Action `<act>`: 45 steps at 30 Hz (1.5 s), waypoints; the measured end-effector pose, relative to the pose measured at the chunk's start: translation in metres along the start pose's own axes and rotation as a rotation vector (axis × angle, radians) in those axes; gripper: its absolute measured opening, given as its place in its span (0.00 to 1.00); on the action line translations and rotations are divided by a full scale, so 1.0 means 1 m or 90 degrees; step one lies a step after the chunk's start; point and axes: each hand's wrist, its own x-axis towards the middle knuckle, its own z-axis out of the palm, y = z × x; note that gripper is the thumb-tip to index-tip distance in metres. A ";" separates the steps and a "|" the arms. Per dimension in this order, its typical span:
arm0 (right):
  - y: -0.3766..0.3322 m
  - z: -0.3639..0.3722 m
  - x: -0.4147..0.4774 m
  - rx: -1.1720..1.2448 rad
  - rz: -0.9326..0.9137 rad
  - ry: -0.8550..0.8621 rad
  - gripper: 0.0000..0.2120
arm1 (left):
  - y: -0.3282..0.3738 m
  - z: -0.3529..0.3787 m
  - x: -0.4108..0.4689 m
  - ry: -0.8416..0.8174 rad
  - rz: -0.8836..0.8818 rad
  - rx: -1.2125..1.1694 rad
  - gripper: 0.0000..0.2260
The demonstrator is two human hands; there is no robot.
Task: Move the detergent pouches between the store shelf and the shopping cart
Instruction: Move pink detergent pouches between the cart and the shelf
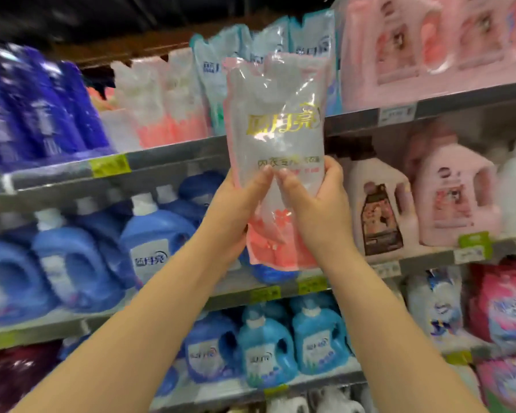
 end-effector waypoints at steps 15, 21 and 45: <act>-0.008 0.141 0.143 0.115 -0.096 -0.146 0.24 | 0.044 -0.110 0.121 0.141 0.047 0.069 0.24; -0.032 0.190 0.193 0.101 -0.157 -0.208 0.30 | 0.076 -0.141 0.177 0.235 0.105 -0.005 0.18; -0.002 0.363 0.296 -0.274 -0.074 -0.478 0.41 | 0.064 -0.348 0.272 0.193 -0.119 0.273 0.38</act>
